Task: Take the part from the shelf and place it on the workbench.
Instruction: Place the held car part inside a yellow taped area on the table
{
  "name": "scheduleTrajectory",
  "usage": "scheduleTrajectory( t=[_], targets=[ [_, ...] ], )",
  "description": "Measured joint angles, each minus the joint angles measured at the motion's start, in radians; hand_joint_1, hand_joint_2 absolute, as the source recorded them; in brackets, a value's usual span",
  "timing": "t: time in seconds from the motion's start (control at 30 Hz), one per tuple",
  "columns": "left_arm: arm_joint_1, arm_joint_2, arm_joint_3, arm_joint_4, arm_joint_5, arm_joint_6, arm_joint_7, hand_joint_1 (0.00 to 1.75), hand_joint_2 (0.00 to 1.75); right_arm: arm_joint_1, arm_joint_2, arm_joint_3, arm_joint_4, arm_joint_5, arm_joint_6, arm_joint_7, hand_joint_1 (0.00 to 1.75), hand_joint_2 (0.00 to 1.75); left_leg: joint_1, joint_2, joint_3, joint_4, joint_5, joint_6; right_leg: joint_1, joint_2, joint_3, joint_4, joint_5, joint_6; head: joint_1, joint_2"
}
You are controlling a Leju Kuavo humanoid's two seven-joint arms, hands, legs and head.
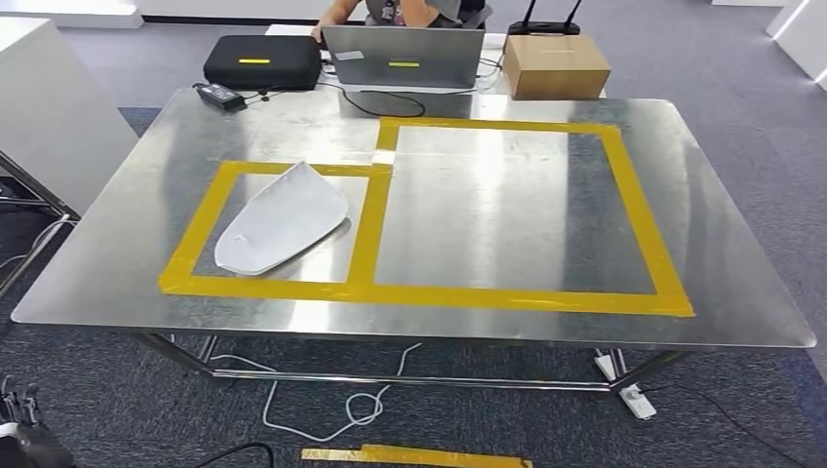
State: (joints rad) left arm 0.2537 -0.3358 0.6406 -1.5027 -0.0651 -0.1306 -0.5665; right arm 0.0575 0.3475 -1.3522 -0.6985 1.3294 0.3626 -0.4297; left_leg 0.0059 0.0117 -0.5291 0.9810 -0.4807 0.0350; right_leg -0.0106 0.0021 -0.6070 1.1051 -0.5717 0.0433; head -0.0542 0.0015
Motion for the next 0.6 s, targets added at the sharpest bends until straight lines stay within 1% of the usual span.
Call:
scheduleTrajectory(
  t=[0.03, 0.07, 0.1, 0.13, 0.17, 0.2, 0.23, 0.27, 0.3, 0.33, 0.4, 0.43, 0.47, 0.5, 0.53, 0.57, 0.6],
  targets=[
    [-0.006, 0.000, 0.014, 0.016, -0.004, 0.011, 0.011, 0.00, 0.00, 0.000, 0.000, 0.000, 0.000, -0.004, 0.000, 0.002, 0.00, 0.00, -0.001, 0.001, -0.007, 0.001, 0.005, 0.003, 0.000, 0.000, -0.024, 0.067, -0.040, 0.002, 0.003, 0.000],
    [-0.012, 0.000, 0.031, 0.039, -0.013, 0.026, 0.024, 0.00, 0.00, 0.000, 0.000, 0.001, 0.000, -0.008, 0.000, 0.005, 0.00, 0.00, -0.003, 0.002, -0.014, 0.002, 0.010, 0.004, 0.000, 0.000, -0.044, 0.125, -0.069, 0.004, 0.004, 0.000],
    [-0.022, 0.001, 0.053, 0.070, -0.027, 0.043, 0.034, 0.00, 0.00, 0.000, 0.000, 0.001, 0.000, -0.011, 0.001, 0.009, 0.00, 0.00, -0.005, 0.004, -0.021, 0.003, 0.015, 0.004, 0.000, 0.000, -0.049, 0.156, -0.079, 0.005, 0.004, 0.000],
    [-0.033, 0.003, 0.079, 0.105, -0.045, 0.057, 0.041, 0.00, 0.00, 0.001, 0.000, 0.001, -0.001, -0.014, 0.002, 0.014, 0.00, 0.00, -0.007, 0.004, -0.028, 0.004, 0.020, 0.004, 0.000, -0.001, -0.035, 0.147, -0.071, 0.004, 0.004, 0.000],
    [-0.046, 0.005, 0.108, 0.144, -0.067, 0.069, 0.043, 0.00, 0.00, 0.002, 0.000, 0.001, -0.001, -0.015, 0.004, 0.018, 0.00, 0.00, -0.008, 0.005, -0.033, 0.005, 0.025, 0.003, 0.000, -0.001, -0.001, 0.101, -0.047, 0.002, 0.004, 0.000],
    [-0.061, 0.007, 0.137, 0.184, -0.091, 0.078, 0.043, 0.00, 0.00, 0.001, 0.000, 0.001, -0.002, -0.016, 0.006, 0.020, 0.00, 0.00, -0.009, 0.005, -0.038, 0.006, 0.029, 0.001, 0.001, -0.001, 0.047, 0.026, -0.018, -0.003, 0.004, 0.000],
    [-0.075, 0.009, 0.167, 0.225, -0.116, 0.085, 0.042, 0.00, 0.00, 0.000, 0.000, 0.002, -0.004, -0.017, 0.009, 0.022, 0.00, 0.00, -0.011, 0.005, -0.042, 0.008, 0.033, -0.002, 0.002, -0.002, 0.092, -0.048, 0.002, -0.007, 0.004, 0.000],
    [-0.089, 0.011, 0.196, 0.268, -0.144, 0.092, 0.040, 0.00, 0.00, -0.002, 0.000, 0.002, -0.005, -0.017, 0.011, 0.022, 0.00, 0.00, -0.013, 0.005, -0.045, 0.009, 0.038, -0.007, 0.004, -0.002, 0.123, -0.104, 0.017, -0.011, 0.004, 0.000],
    [-0.103, 0.013, 0.224, 0.311, -0.173, 0.098, 0.039, 0.00, 0.00, -0.004, 0.000, 0.002, -0.006, -0.018, 0.013, 0.023, 0.00, 0.00, -0.015, 0.005, -0.047, 0.010, 0.042, -0.012, 0.006, -0.002, 0.139, -0.137, 0.023, -0.015, 0.003, 0.000],
    [-0.116, 0.017, 0.252, 0.356, -0.203, 0.105, 0.037, 0.00, 0.00, -0.004, 0.000, 0.001, -0.007, -0.018, 0.016, 0.025, 0.00, 0.00, -0.015, 0.005, -0.048, 0.010, 0.047, -0.018, 0.008, -0.002, 0.139, -0.144, 0.025, -0.019, 0.003, 0.000],
    [-0.139, 0.027, 0.302, 0.446, -0.257, 0.117, 0.032, 0.00, 0.00, -0.004, 0.001, -0.002, -0.007, -0.017, 0.022, 0.029, 0.00, 0.00, -0.012, 0.003, -0.052, 0.010, 0.054, -0.030, 0.007, -0.003, 0.131, -0.146, 0.041, -0.031, 0.004, 0.000],
    [-0.148, 0.033, 0.323, 0.490, -0.279, 0.123, 0.028, 0.00, 0.00, -0.006, 0.002, -0.004, -0.007, -0.016, 0.026, 0.030, 0.00, 0.00, -0.011, 0.002, -0.058, 0.019, 0.041, -0.037, 0.005, -0.004, 0.124, -0.148, 0.051, -0.038, 0.003, 0.000],
    [-0.156, 0.040, 0.342, 0.534, -0.300, 0.128, 0.023, 0.00, 0.00, -0.008, 0.002, -0.007, -0.008, -0.012, 0.030, 0.031, 0.00, 0.00, -0.009, 0.000, -0.069, 0.047, 0.010, -0.043, 0.003, -0.005, 0.114, -0.149, 0.062, -0.044, 0.001, 0.000],
    [-0.164, 0.047, 0.359, 0.576, -0.320, 0.134, 0.017, 0.00, 0.00, -0.010, 0.003, -0.010, -0.008, -0.006, 0.034, 0.031, 0.00, 0.00, -0.006, -0.001, -0.085, 0.095, -0.035, -0.050, 0.001, -0.005, 0.104, -0.150, 0.071, -0.048, -0.001, 0.000],
    [-0.172, 0.053, 0.375, 0.617, -0.340, 0.138, 0.010, 0.00, 0.00, -0.011, 0.003, -0.014, -0.008, 0.003, 0.038, 0.031, 0.00, 0.00, -0.003, -0.002, -0.104, 0.158, -0.086, -0.056, 0.002, -0.006, 0.095, -0.149, 0.080, -0.050, -0.003, 0.000],
    [-0.180, 0.059, 0.389, 0.654, -0.358, 0.140, 0.004, 0.00, 0.00, -0.012, 0.003, -0.019, -0.008, 0.013, 0.042, 0.030, 0.00, 0.00, 0.000, -0.002, -0.118, 0.223, -0.128, -0.060, 0.002, -0.006, 0.084, -0.147, 0.089, -0.050, -0.005, 0.000],
    [-0.187, 0.064, 0.402, 0.687, -0.376, 0.142, -0.001, 0.00, 0.00, -0.014, 0.003, -0.025, -0.009, 0.026, 0.046, 0.029, 0.00, 0.00, 0.002, -0.002, -0.121, 0.266, -0.152, -0.063, 0.002, -0.007, 0.073, -0.144, 0.098, -0.049, -0.005, 0.000]
  ],
)
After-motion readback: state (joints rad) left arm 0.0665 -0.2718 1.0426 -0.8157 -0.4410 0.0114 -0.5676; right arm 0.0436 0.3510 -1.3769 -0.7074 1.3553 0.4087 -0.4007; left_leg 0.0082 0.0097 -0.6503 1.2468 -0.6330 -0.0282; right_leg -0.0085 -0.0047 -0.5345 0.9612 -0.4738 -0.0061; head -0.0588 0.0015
